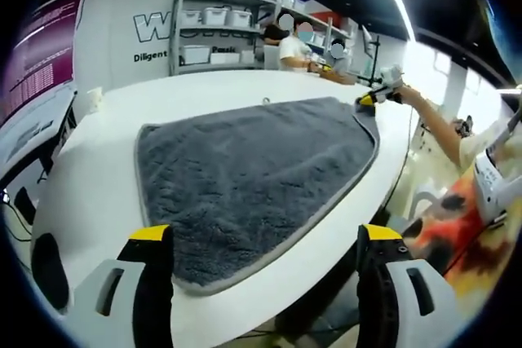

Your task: Open the folded towel by lifting each exposed corner and separating the folded layers until the towel lies flat within the target outline without major curled edges

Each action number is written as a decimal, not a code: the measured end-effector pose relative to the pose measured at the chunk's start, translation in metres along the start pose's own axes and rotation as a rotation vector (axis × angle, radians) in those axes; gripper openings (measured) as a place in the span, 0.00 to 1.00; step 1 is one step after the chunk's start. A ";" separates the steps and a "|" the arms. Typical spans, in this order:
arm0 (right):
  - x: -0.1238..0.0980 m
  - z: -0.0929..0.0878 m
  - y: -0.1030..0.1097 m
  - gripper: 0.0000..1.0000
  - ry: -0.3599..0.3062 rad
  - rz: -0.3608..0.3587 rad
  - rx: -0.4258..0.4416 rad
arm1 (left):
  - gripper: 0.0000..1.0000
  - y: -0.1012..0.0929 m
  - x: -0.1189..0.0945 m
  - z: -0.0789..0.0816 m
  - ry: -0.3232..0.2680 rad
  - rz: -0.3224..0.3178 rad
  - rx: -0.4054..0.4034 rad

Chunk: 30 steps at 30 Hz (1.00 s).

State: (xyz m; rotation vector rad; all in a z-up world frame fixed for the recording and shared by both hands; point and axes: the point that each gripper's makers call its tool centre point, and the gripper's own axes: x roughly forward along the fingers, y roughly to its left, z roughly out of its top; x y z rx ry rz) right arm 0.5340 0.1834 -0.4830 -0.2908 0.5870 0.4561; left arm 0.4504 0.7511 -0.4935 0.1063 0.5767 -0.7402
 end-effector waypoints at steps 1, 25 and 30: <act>-0.008 0.000 0.001 0.02 -0.040 -0.011 0.018 | 0.91 -0.002 0.001 0.001 -0.005 -0.004 0.001; -0.074 -0.080 0.007 0.01 -0.121 -0.042 0.063 | 0.88 -0.011 0.010 0.008 0.009 -0.034 0.025; -0.076 -0.096 0.009 0.02 -0.067 -0.043 0.068 | 0.87 -0.012 0.012 0.007 0.011 -0.035 0.021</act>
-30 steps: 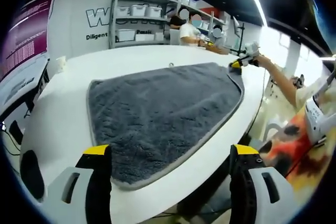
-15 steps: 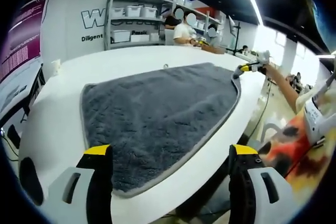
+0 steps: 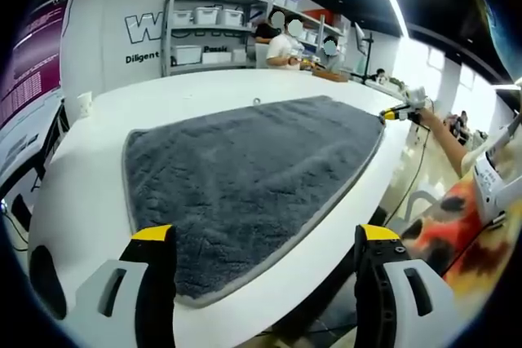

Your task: Open the folded towel by lifting each exposed corner and separating the folded layers until the towel lies flat within the target outline without major curled edges

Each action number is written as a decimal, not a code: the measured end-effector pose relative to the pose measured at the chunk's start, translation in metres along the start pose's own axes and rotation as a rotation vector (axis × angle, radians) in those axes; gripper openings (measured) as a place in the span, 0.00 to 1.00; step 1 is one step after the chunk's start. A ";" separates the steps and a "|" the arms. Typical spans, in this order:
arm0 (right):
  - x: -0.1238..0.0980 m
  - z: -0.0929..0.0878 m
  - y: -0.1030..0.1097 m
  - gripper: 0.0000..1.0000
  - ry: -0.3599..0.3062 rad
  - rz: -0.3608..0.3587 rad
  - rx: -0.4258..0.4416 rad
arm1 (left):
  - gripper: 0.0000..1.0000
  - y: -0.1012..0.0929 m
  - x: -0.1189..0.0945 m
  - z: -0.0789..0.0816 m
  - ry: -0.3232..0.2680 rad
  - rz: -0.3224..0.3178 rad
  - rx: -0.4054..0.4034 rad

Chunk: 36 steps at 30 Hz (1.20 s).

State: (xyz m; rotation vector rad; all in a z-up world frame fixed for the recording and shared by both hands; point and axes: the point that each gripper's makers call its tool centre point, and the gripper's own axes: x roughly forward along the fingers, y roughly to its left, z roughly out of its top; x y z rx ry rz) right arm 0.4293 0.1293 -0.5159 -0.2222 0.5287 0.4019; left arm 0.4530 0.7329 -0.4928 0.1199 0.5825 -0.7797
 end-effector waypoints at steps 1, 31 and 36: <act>0.000 -0.002 0.001 0.02 0.007 -0.002 -0.004 | 0.87 -0.001 0.001 0.000 0.000 -0.002 0.000; -0.022 0.022 0.039 0.49 0.063 0.029 0.076 | 0.86 -0.001 0.003 -0.002 0.001 -0.018 0.000; -0.008 0.010 0.036 0.43 0.111 -0.009 0.100 | 0.86 0.000 0.000 -0.005 -0.003 -0.013 -0.009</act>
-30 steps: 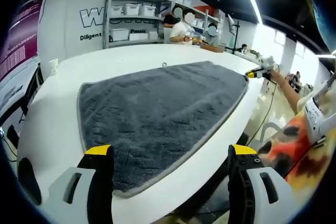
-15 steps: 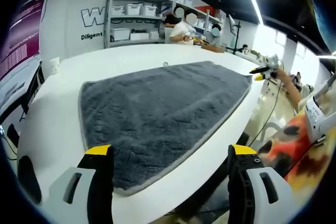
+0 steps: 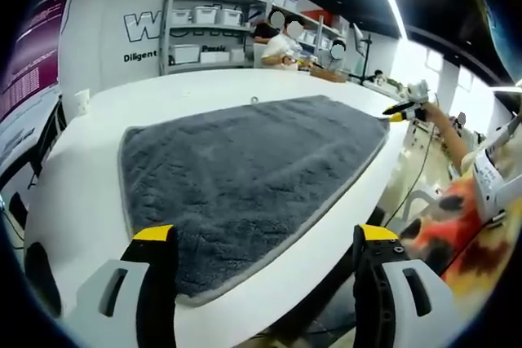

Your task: Open the folded towel by lifting each exposed corner and separating the folded layers until the towel lies flat within the target outline without major curled edges

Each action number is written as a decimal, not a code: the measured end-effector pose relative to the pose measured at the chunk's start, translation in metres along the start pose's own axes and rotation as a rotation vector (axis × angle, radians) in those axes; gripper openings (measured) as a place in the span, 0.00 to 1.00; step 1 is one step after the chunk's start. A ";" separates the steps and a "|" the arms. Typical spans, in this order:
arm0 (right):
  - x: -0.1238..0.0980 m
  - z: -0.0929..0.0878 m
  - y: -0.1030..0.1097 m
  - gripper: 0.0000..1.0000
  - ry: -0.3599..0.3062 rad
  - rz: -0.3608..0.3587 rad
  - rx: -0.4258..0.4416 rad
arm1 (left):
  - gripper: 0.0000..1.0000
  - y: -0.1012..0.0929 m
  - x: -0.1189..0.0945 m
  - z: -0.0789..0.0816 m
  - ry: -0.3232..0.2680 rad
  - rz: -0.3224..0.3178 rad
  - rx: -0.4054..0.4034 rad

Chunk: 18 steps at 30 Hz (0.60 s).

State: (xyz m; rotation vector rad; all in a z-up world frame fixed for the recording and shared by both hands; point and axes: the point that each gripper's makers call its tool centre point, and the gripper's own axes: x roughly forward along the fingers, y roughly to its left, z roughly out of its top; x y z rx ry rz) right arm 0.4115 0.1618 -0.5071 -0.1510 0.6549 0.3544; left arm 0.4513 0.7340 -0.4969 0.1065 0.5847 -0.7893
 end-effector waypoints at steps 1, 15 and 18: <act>0.001 -0.001 0.000 0.43 0.004 -0.002 0.001 | 0.86 0.000 0.000 0.000 0.000 0.001 -0.001; 0.000 -0.039 -0.013 0.38 0.074 -0.039 0.071 | 0.85 0.003 0.000 -0.006 0.006 0.010 -0.011; -0.001 -0.039 -0.012 0.38 0.060 -0.038 0.066 | 0.85 0.002 0.001 -0.007 0.008 0.009 -0.014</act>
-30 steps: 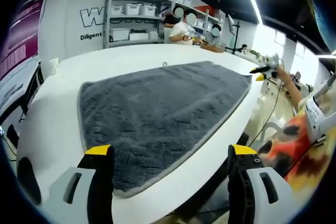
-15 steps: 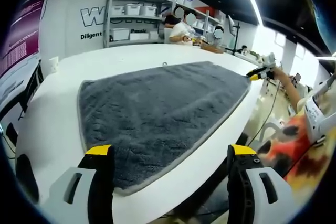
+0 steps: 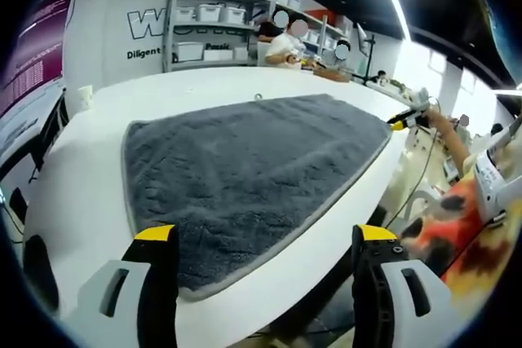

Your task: Open the folded towel by lifting each exposed corner and separating the folded layers until the towel lies flat within the target outline without major curled edges

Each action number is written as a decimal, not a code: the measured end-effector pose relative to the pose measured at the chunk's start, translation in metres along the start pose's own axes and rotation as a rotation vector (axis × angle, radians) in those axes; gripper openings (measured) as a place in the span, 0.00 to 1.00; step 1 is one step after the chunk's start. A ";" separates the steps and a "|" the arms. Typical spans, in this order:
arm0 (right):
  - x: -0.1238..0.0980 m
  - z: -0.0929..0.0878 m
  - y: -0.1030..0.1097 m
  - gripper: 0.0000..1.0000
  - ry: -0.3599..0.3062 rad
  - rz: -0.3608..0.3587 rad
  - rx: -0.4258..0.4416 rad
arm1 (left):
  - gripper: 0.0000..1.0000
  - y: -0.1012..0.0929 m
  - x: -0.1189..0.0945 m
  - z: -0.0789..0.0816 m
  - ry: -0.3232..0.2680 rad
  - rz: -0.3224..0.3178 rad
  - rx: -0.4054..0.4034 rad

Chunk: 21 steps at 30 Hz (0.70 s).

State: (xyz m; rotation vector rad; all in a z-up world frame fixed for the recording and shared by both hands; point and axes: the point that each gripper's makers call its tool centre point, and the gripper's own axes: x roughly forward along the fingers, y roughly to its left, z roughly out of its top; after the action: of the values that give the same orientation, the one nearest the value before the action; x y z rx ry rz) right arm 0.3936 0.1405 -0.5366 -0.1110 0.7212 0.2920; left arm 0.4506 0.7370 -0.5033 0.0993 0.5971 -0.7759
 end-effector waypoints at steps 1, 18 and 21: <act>0.000 0.000 -0.001 0.38 -0.002 0.002 0.001 | 0.85 0.000 0.000 0.000 0.001 -0.001 -0.001; -0.003 -0.001 0.000 0.36 0.033 0.019 -0.042 | 0.87 0.003 -0.001 -0.001 -0.003 0.004 0.011; -0.003 0.000 0.000 0.38 0.044 0.017 -0.043 | 0.87 0.005 -0.002 0.001 -0.015 0.009 0.002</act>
State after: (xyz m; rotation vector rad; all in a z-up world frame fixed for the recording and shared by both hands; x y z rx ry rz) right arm 0.3912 0.1401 -0.5342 -0.1521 0.7604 0.3221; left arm 0.4532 0.7416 -0.5019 0.0976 0.5819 -0.7678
